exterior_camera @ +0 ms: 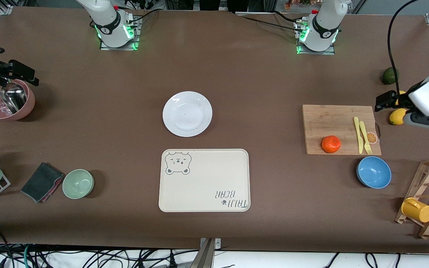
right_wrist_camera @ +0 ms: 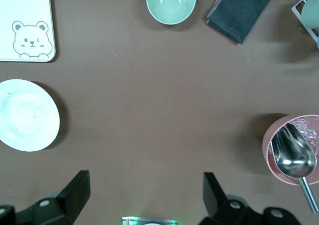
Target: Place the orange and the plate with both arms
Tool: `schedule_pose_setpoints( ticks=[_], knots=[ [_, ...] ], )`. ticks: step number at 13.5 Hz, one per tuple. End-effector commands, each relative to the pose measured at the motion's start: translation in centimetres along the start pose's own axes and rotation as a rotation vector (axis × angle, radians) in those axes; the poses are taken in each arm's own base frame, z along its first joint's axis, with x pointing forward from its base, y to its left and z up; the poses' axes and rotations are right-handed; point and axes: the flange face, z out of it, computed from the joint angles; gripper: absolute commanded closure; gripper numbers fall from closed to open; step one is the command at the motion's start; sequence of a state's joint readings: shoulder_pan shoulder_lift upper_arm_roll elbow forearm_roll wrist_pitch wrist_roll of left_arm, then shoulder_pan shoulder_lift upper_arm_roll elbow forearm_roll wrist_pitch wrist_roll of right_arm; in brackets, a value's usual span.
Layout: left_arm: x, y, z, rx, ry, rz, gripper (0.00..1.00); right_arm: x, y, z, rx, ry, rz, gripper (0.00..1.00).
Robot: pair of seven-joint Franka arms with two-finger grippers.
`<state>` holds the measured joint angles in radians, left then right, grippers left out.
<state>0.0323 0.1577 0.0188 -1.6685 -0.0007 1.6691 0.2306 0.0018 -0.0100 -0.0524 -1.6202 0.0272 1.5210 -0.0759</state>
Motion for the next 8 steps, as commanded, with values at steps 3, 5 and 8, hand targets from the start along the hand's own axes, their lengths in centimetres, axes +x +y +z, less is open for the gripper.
schedule_pose_setpoints(
  ticks=[3,5,8],
  knots=[
    [4.4,0.0,8.7,-0.043,-0.081,0.003,0.0,-0.2,0.0,-0.3,0.015,-0.003,0.007,0.0],
    [4.4,1.4,12.1,-0.034,-0.049,0.012,0.0,-0.2,0.0,-0.3,0.015,-0.003,0.007,0.0],
    [4.2,3.7,15.6,-0.024,-0.007,-0.067,0.0,-0.2,0.0,-0.3,0.015,-0.003,0.007,0.0]
  ],
)
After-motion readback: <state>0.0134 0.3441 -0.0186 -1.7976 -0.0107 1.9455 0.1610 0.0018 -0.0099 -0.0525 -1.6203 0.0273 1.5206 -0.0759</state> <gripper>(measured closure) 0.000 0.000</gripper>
